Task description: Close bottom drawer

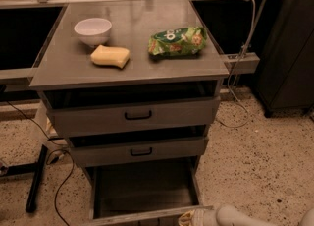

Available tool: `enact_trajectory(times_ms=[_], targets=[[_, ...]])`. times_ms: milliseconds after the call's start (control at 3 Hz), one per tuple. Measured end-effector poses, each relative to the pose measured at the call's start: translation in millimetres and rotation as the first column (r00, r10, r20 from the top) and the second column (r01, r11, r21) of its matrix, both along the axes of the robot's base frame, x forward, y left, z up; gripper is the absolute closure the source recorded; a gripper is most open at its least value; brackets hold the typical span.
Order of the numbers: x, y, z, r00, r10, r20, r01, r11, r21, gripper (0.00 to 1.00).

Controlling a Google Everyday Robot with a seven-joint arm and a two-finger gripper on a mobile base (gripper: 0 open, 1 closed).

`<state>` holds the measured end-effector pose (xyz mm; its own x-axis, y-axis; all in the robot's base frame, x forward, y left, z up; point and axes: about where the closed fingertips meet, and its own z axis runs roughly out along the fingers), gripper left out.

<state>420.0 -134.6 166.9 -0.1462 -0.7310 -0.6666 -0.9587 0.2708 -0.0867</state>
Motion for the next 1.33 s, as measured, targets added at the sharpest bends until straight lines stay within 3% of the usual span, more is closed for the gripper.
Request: enact_trajectory(times_ms=[333,1000,1333], targets=[[1.4,0.2,-0.6,1.0000,-0.001,0.001,0.001,1.000,0.000,0.81],[1.4,0.2,-0.6,1.0000,-0.001,0.001,0.001,1.000,0.000,0.35],[11.6,3.7,-3.0,0.9996,0.027,0.006,-0.027,1.000,-0.006,0.12]])
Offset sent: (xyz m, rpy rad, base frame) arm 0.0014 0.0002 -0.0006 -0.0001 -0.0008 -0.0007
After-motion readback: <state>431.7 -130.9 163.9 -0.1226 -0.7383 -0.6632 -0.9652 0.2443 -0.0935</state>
